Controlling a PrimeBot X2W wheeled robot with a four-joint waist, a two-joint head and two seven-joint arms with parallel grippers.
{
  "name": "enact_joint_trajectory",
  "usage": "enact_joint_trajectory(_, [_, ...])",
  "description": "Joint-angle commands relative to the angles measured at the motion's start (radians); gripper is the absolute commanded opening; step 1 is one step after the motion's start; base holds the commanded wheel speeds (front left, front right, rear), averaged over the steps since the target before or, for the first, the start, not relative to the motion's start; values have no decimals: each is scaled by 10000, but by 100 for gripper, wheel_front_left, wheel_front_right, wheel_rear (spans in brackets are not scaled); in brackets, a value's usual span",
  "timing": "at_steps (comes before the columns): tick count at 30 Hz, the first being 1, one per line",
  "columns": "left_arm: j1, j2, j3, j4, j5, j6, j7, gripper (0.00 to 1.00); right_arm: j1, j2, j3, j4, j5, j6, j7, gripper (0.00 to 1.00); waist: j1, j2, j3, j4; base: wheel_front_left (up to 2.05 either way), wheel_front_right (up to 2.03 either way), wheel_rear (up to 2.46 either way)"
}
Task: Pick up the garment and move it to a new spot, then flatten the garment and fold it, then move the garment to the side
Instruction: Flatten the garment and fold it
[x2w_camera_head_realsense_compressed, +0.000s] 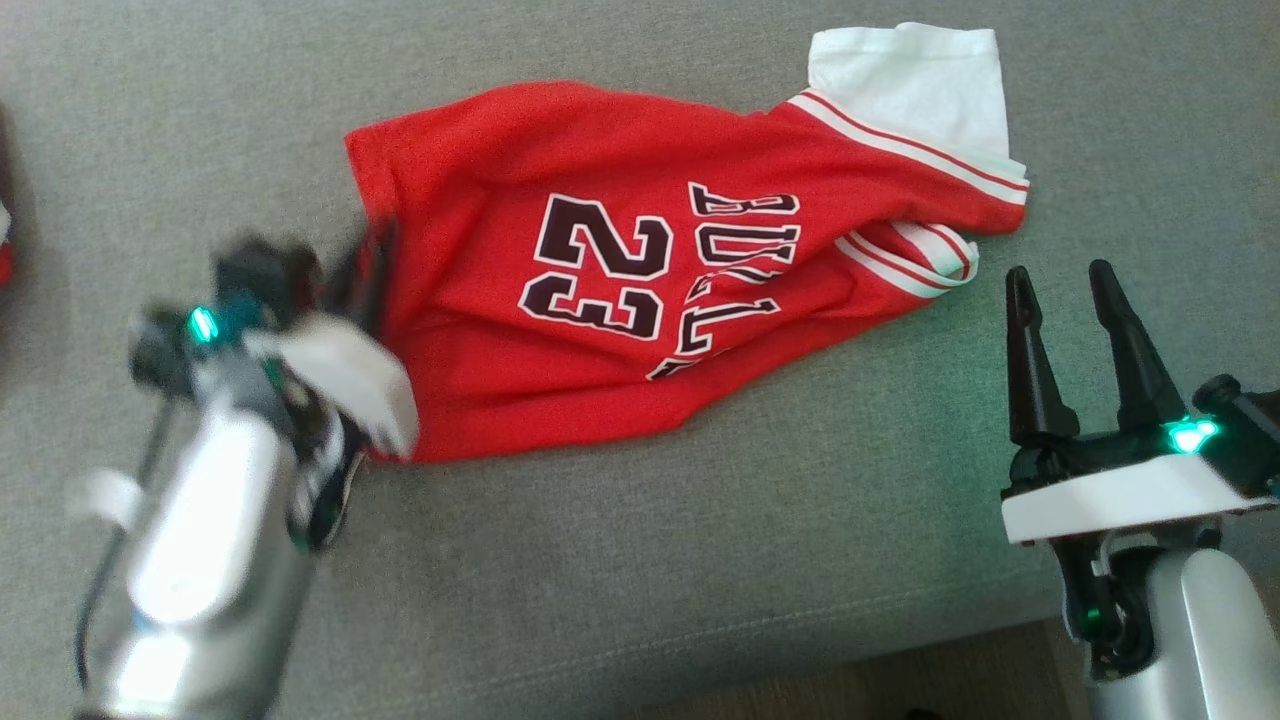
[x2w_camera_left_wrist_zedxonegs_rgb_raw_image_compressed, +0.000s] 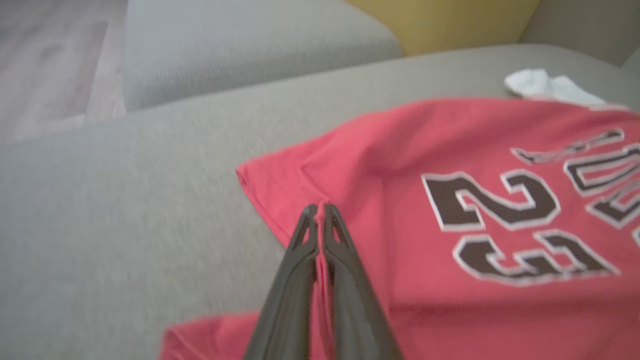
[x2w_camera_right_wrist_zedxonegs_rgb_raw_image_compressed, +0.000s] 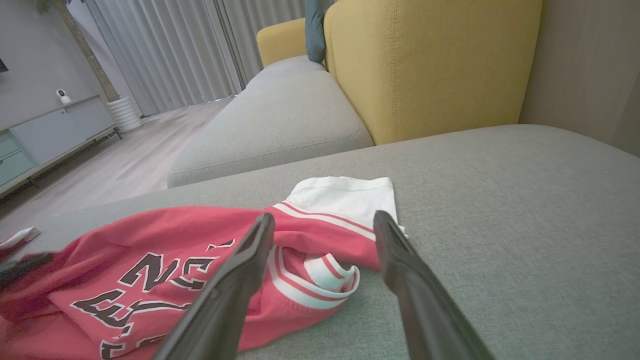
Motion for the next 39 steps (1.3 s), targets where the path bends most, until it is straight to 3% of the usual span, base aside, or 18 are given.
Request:
enact_joint_trajectory(1, [-29,198,243,-269,-50,-27,-132,0,-185,4,177,-288,51,-7,-119,100,0,0,14,22,0,0,0])
enact_joint_trajectory(14, [1730,-52,-26,-421,-643,56,243,0,-211,-75,96,-450,-58,-7,56,100,0,0,-130,334,0,0,0])
enact_joint_trajectory(15, [1836,-72,-3,-497,-710,89,265,7,-200,-87,79,-478,-79,-7,63,100,0,0,-154,340,0,0,0])
enact_joint_trajectory(16, [1941,-111,26,-589,-780,139,280,45,-186,-98,56,-502,-101,-7,71,100,0,0,-176,349,0,0,0])
enact_joint_trajectory(17, [2037,-162,72,-724,-840,210,212,100,-175,-108,30,-530,-123,-7,69,100,0,0,-198,358,0,0,0])
enact_joint_trajectory(29, [2897,-658,1167,-3376,-705,1768,-1874,100,-79,-335,-261,-903,-634,-7,268,100,0,0,-679,482,0,0,0])
enact_joint_trajectory(39, [3285,-297,1626,-4054,-31,2295,-2034,100,-21,-518,-119,-985,-825,-7,447,100,0,0,-980,456,0,0,0])
